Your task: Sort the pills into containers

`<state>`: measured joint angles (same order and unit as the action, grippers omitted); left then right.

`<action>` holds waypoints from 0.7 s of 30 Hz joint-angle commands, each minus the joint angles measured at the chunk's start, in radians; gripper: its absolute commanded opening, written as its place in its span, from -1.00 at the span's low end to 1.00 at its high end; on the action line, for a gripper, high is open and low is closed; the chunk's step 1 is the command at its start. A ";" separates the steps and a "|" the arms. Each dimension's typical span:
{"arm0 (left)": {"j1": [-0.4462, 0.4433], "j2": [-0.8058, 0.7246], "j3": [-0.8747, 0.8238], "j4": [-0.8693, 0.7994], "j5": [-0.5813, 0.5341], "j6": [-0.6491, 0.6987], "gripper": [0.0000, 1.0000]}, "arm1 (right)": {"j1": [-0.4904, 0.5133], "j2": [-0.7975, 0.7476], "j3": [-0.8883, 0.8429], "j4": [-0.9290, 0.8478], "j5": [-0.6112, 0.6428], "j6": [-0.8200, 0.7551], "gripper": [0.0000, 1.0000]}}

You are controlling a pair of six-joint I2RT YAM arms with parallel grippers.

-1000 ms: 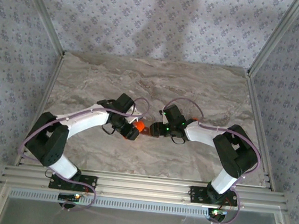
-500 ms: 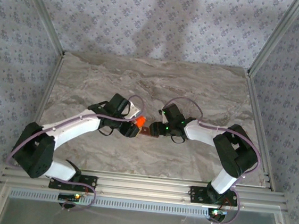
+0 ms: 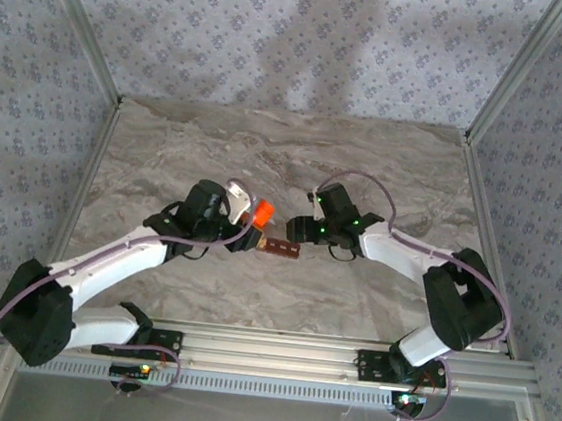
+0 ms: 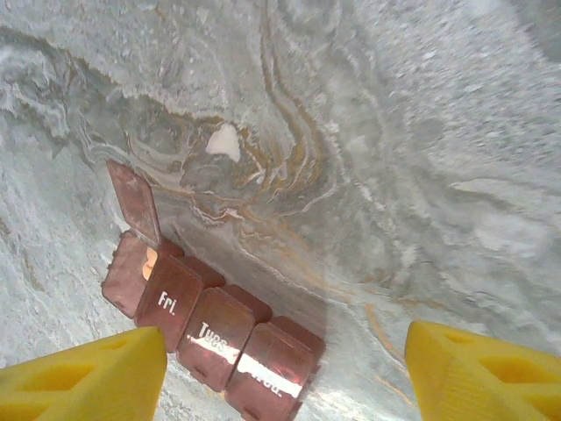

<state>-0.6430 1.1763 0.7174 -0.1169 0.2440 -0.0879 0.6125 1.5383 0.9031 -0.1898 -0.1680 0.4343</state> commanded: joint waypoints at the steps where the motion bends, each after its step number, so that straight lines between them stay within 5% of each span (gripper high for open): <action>1: 0.004 -0.041 -0.007 0.160 -0.027 0.018 -1.00 | -0.049 -0.047 0.033 -0.085 0.007 0.013 0.49; 13: 0.004 -0.005 0.045 0.458 -0.052 0.106 -1.00 | -0.268 -0.070 0.142 -0.245 0.053 -0.020 0.53; 21: 0.003 0.086 0.159 0.579 0.037 0.179 -1.00 | -0.374 -0.024 0.179 -0.353 0.134 -0.024 0.61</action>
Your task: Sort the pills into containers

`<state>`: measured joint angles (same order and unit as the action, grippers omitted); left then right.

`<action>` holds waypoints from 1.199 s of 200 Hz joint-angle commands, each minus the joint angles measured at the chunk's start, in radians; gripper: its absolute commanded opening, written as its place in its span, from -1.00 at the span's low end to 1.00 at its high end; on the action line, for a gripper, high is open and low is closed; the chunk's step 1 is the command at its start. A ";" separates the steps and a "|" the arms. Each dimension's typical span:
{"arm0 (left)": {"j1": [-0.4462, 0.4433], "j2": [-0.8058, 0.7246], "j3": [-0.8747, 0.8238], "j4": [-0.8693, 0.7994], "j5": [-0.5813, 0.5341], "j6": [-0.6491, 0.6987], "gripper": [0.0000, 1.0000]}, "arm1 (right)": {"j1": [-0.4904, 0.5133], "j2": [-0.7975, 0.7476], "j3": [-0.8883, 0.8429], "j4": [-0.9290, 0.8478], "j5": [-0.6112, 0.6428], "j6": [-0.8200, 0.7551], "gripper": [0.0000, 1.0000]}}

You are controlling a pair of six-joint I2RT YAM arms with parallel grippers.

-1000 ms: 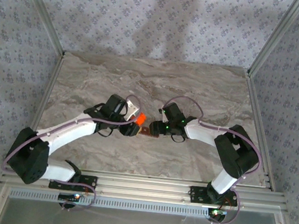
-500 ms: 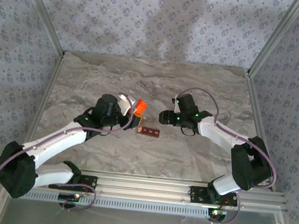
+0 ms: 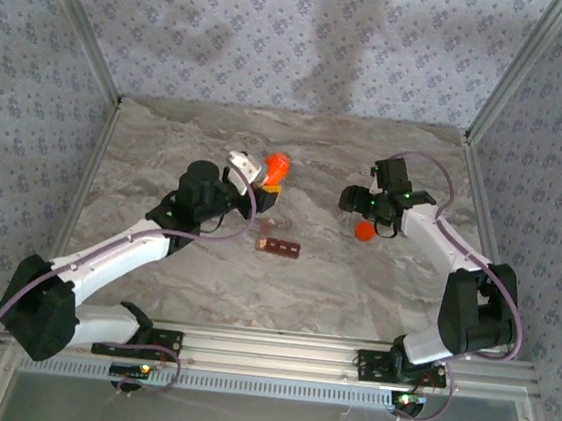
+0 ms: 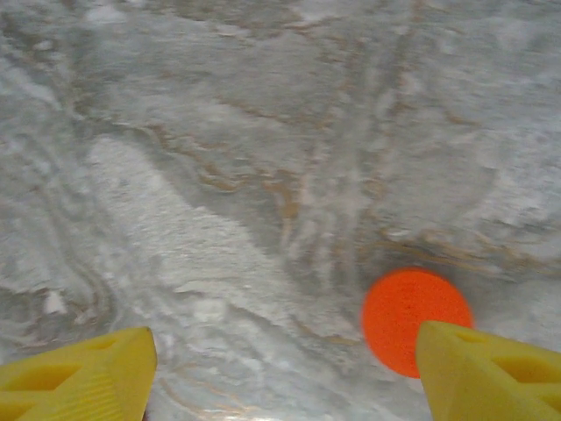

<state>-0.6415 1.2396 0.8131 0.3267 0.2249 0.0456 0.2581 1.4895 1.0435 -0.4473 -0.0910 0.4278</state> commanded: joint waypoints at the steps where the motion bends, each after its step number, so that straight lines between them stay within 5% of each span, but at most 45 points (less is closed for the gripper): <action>1: 0.002 0.034 0.078 0.145 0.061 0.050 -1.00 | -0.022 0.033 0.045 -0.110 0.070 -0.028 0.61; 49: 0.000 0.079 0.106 0.276 0.081 -0.026 -1.00 | -0.026 0.119 0.074 -0.146 0.111 -0.059 0.64; 90: -0.002 0.114 -0.009 0.616 0.160 -0.111 -1.00 | -0.019 0.240 0.131 -0.192 0.132 -0.078 0.64; 143: -0.015 0.127 -0.095 0.821 0.214 -0.163 -1.00 | -0.016 0.309 0.140 -0.188 0.147 -0.097 0.58; 240: -0.019 0.109 -0.164 0.884 0.217 -0.197 -1.00 | -0.002 0.360 0.140 -0.192 0.146 -0.124 0.43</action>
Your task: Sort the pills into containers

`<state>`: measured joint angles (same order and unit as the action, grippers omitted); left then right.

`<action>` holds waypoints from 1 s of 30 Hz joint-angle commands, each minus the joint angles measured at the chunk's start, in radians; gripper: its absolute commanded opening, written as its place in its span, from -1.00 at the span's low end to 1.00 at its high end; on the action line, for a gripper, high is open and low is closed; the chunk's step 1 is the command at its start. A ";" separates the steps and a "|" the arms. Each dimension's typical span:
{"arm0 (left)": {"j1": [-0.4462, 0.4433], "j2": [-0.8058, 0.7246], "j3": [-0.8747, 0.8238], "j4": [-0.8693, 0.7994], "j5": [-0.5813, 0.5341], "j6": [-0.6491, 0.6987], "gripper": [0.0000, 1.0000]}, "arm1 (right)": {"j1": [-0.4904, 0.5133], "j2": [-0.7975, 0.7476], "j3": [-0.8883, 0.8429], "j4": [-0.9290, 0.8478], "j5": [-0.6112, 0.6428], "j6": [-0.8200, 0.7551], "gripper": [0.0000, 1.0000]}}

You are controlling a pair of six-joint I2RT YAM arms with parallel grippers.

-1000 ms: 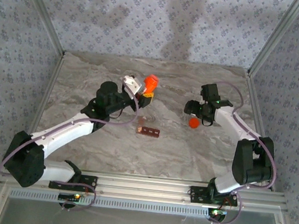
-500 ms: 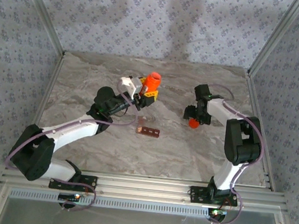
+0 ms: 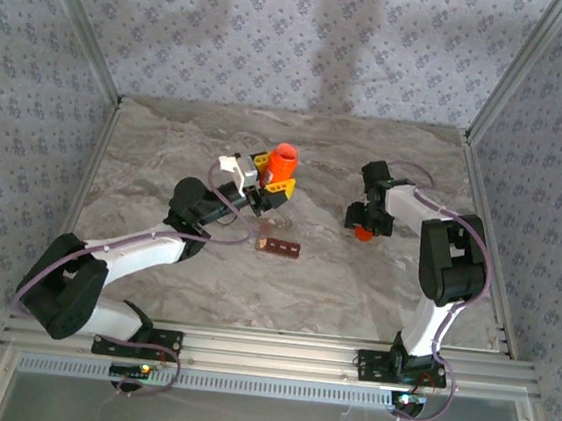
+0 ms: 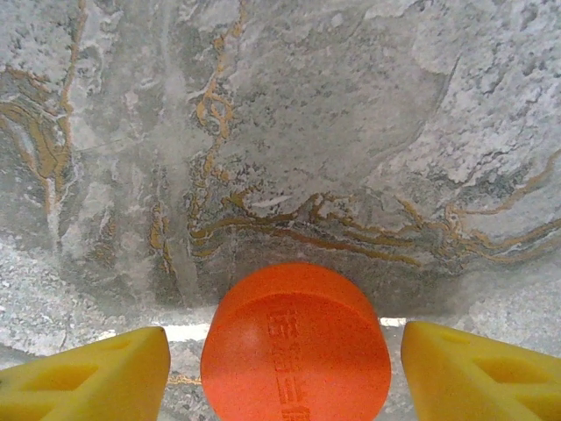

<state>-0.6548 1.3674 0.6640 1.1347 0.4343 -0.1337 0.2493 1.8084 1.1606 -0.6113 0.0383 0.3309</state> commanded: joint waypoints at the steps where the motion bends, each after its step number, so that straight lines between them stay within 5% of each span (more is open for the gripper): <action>1: -0.006 -0.019 -0.015 0.076 0.008 -0.018 -1.00 | 0.007 0.043 0.023 -0.028 0.018 -0.028 0.43; 10: -0.006 -0.023 -0.027 0.048 0.012 -0.003 -1.00 | 0.012 0.053 -0.002 -0.010 0.008 -0.031 0.25; 18: -0.006 -0.013 -0.045 0.030 0.001 0.020 -1.00 | 0.014 0.014 -0.018 0.005 -0.005 -0.026 -0.14; 30: 0.004 0.105 -0.028 0.051 0.015 0.079 -1.00 | 0.080 -0.117 0.171 -0.110 -0.084 -0.028 -0.15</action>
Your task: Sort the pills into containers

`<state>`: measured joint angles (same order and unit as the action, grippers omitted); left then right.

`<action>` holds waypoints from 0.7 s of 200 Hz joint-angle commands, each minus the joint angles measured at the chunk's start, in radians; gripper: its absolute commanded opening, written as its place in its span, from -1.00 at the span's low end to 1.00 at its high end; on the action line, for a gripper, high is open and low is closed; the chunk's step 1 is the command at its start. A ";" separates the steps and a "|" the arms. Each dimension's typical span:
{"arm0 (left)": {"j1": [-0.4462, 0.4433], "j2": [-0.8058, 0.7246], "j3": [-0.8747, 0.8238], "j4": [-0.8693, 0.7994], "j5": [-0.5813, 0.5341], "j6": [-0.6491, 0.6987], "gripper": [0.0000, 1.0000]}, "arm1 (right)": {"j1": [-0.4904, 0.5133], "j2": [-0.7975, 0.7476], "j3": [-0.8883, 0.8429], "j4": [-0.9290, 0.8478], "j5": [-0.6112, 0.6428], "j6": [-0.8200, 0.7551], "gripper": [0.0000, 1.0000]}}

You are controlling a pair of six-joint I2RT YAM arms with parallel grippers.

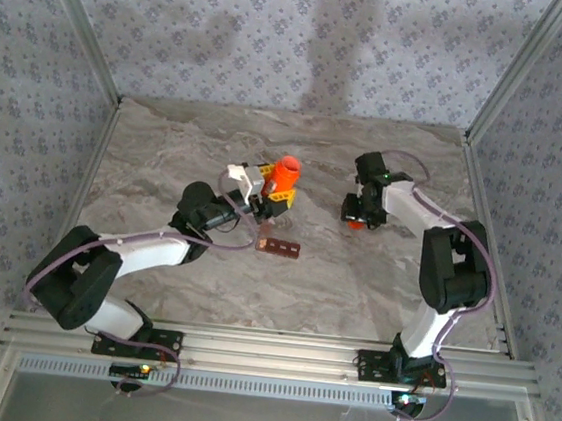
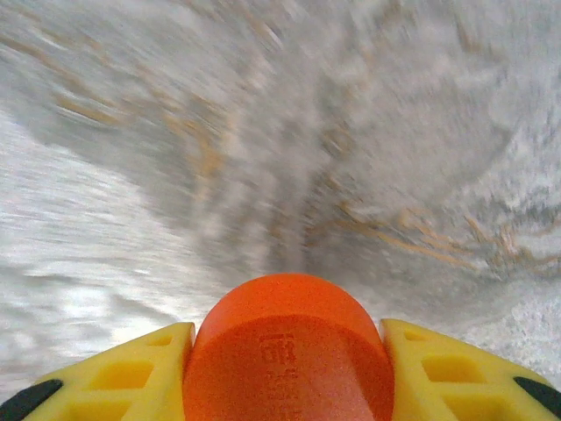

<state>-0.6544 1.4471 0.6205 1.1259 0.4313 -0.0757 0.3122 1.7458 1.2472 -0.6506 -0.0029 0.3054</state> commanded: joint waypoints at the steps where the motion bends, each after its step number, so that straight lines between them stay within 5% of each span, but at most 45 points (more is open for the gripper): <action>1: 0.003 0.037 0.016 0.070 0.019 0.024 -1.00 | 0.022 -0.060 0.113 -0.090 -0.045 -0.002 -0.16; 140: 0.019 0.255 0.037 0.152 0.079 0.068 -1.00 | 0.029 -0.070 0.485 -0.343 -0.295 -0.079 -0.15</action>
<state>-0.6411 1.6665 0.6205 1.2140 0.4652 -0.0391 0.3401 1.6844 1.6642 -0.9138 -0.2237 0.2665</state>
